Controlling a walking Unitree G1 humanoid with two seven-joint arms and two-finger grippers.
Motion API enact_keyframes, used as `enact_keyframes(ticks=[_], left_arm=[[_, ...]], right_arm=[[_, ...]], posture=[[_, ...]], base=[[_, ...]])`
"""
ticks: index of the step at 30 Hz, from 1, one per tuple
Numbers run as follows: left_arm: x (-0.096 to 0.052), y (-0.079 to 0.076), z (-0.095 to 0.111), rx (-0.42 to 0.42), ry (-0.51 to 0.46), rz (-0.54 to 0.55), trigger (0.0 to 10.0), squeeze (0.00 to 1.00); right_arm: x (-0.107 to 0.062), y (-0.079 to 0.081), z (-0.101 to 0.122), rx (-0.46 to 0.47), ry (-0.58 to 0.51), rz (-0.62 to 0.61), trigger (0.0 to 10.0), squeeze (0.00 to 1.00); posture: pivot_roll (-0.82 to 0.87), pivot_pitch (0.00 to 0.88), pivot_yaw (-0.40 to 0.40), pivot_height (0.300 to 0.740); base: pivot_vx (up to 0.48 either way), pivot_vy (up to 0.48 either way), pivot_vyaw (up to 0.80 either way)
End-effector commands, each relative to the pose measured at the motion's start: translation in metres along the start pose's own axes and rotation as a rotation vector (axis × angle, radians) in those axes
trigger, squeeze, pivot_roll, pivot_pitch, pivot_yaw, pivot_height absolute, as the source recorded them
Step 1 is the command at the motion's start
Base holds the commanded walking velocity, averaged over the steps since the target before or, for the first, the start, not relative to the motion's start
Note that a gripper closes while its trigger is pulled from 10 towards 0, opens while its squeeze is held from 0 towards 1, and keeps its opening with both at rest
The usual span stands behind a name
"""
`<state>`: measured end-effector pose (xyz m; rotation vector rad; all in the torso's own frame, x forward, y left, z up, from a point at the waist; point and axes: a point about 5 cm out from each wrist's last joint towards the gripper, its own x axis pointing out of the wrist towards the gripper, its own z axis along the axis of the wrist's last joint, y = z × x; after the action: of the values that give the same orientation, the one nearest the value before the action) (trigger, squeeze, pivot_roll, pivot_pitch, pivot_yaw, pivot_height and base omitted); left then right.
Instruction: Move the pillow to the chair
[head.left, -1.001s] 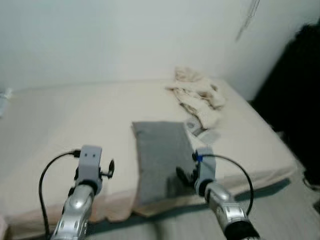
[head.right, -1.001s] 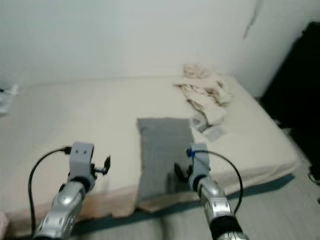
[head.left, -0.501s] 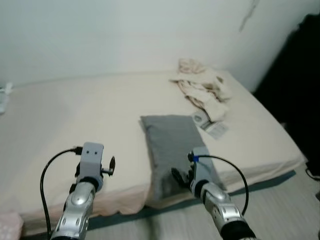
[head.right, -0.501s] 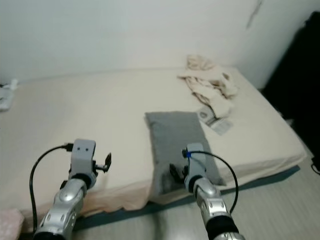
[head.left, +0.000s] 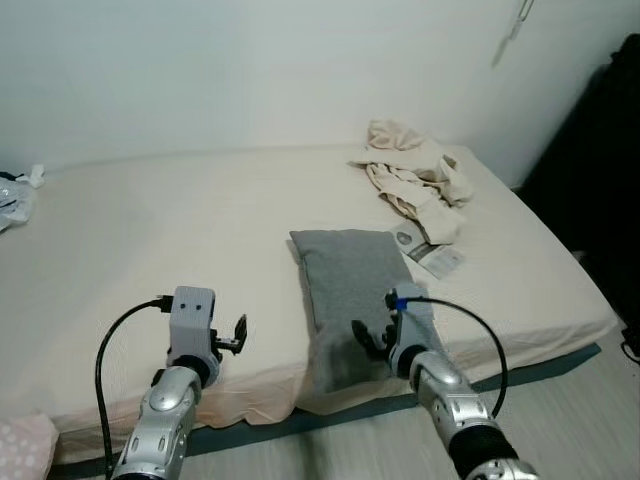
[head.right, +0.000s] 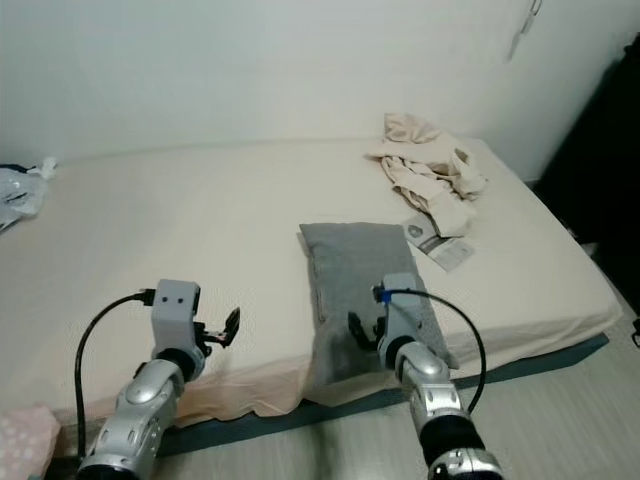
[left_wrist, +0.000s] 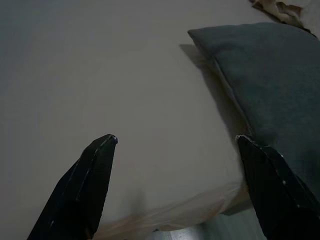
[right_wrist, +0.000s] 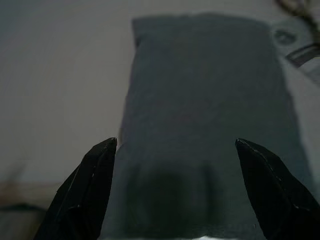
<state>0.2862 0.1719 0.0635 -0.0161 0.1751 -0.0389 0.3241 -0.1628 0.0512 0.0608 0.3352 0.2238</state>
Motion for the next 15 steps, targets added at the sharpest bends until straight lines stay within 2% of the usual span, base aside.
enact_keyframes(ticks=[1,6,15], left_arm=[[-0.0007,0.0009,-0.0032,-0.01,0.016,0.007,10.0,0.0],[-0.001,0.0012,-0.0032,-0.018,0.013,0.008,10.0,0.0],[-0.0023,-0.0006,-0.0049,-0.028,0.018,-0.01,10.0,0.0]], right_arm=[[-0.0004,0.0024,-0.0047,0.004,0.007,0.009,10.0,0.0],[0.0001,0.0046,-0.0035,0.011,-0.01,0.012,10.0,0.0],[0.0002,0.001,0.0,0.016,-0.044,-0.001,10.0,0.0]], posture=[[0.06,0.094,-0.029,0.74],[0.06,0.094,-0.032,0.74],[0.06,0.081,-0.032,0.701]], base=[[0.0,0.0,0.0],[0.0,0.0,0.0],[0.0,0.0,0.0]])
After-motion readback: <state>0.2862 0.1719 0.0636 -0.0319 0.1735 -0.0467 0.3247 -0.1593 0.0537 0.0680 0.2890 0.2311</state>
